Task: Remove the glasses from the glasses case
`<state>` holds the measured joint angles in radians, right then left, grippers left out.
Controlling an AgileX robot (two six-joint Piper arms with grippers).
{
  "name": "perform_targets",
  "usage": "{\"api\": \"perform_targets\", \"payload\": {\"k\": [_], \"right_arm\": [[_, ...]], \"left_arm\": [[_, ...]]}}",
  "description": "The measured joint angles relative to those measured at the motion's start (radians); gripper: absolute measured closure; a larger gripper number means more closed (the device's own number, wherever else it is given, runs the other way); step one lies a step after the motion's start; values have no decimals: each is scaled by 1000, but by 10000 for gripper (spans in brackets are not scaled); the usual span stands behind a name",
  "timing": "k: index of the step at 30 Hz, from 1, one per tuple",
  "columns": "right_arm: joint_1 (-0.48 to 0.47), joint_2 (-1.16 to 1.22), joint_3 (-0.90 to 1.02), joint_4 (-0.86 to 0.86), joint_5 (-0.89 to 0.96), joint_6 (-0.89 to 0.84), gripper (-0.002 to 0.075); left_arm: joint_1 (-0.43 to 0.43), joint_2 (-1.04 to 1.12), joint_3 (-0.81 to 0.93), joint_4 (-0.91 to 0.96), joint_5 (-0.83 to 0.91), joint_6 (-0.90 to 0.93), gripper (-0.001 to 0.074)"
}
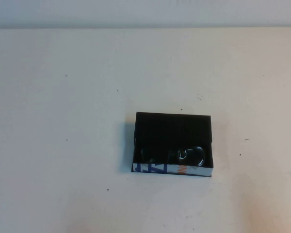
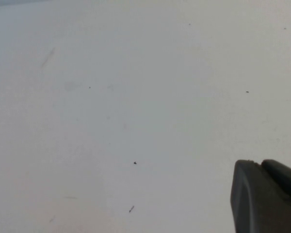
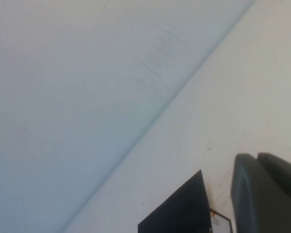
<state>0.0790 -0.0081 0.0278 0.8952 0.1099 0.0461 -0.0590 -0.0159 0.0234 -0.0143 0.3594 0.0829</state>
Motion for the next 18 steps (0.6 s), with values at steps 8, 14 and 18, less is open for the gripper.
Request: {"api": "perform_targets", "payload": {"k": [8, 14, 18], "right_arm": [[0, 0, 0, -8, 33, -18, 744], [0, 29, -119, -63, 243, -170, 744], [0, 197, -310, -209, 384, -304, 744]], "left_arm": [[0, 0, 0, 0, 0, 0, 740], [0, 0, 0, 0, 0, 0, 740], [0, 0, 0, 0, 0, 0, 740]]}}
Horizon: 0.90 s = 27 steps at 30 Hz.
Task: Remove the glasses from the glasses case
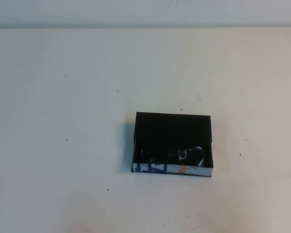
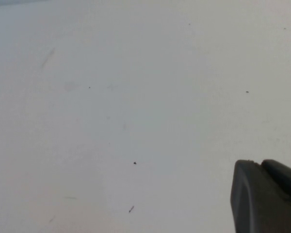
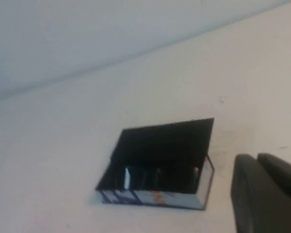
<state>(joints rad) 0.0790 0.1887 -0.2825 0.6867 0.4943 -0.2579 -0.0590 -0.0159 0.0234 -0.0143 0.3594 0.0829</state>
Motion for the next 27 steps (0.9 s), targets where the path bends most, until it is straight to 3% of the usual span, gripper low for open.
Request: {"api": "perform_targets", "payload": {"k": [4, 8, 16, 21, 27], "right_arm": [[0, 243, -196, -135, 166, -181, 744], [0, 513, -377, -163, 331, -392, 744], [0, 1039, -764, 66, 647, -746, 744], [97, 1325, -1033, 36, 704, -788, 744], [301, 1618, -1341, -310, 721, -650, 744]], "left_arm": [[0, 0, 0, 0, 0, 0, 740], [0, 0, 0, 0, 0, 0, 740], [0, 0, 0, 0, 0, 0, 740], [0, 0, 0, 0, 0, 0, 740], [0, 0, 0, 0, 0, 0, 740]]}}
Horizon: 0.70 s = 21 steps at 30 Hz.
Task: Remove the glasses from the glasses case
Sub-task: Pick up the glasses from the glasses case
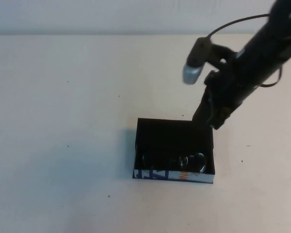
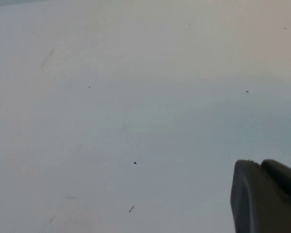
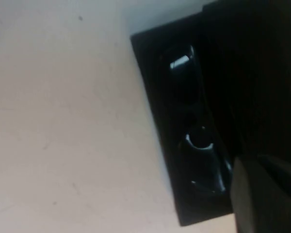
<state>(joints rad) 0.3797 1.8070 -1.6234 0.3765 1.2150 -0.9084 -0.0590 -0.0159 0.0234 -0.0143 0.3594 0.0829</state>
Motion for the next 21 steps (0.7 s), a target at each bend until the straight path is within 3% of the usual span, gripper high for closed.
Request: {"api": "perform_targets", "payload": {"k": [6, 14, 17, 21], "right_arm": [[123, 188, -150, -238, 2, 57, 744], [196, 235, -164, -259, 6, 61, 727], [196, 235, -167, -233, 6, 49, 655], [196, 235, -148, -201, 6, 42, 483]], "left_arm": [[0, 0, 0, 0, 0, 0, 740], [0, 0, 0, 0, 0, 0, 740], [0, 0, 0, 0, 0, 0, 740], [0, 0, 0, 0, 0, 0, 740]]}}
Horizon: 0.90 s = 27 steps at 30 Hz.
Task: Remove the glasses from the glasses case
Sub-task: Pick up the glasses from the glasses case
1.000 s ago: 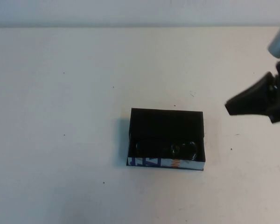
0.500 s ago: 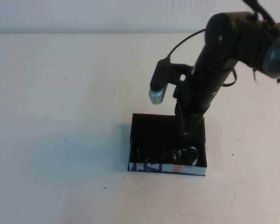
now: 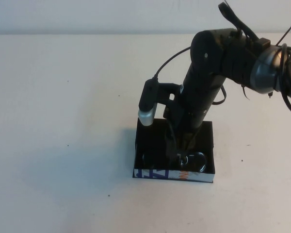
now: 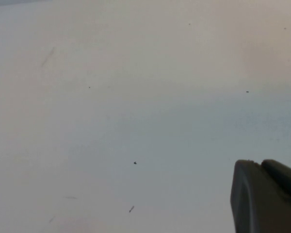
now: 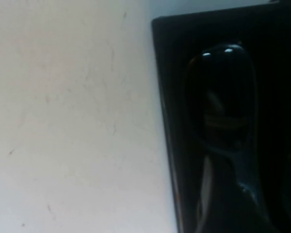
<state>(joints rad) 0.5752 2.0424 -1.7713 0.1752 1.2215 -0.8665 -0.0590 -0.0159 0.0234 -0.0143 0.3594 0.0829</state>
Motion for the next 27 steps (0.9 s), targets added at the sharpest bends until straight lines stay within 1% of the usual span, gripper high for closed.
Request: {"api": "perform_targets", "payload": {"k": [2, 3, 8, 19, 27], "right_arm": [[0, 0, 23, 2, 0, -2, 436], [0, 0, 36, 4, 0, -2, 428], [0, 0, 71, -9, -2, -2, 436], [0, 2, 72, -21, -70, -6, 438], [0, 59, 73, -23, -108, -6, 438]], "left_arm": [[0, 0, 0, 0, 0, 0, 740], [0, 0, 0, 0, 0, 0, 740], [0, 0, 0, 0, 0, 0, 740], [0, 0, 0, 0, 0, 0, 740], [0, 0, 0, 0, 0, 0, 740]]}}
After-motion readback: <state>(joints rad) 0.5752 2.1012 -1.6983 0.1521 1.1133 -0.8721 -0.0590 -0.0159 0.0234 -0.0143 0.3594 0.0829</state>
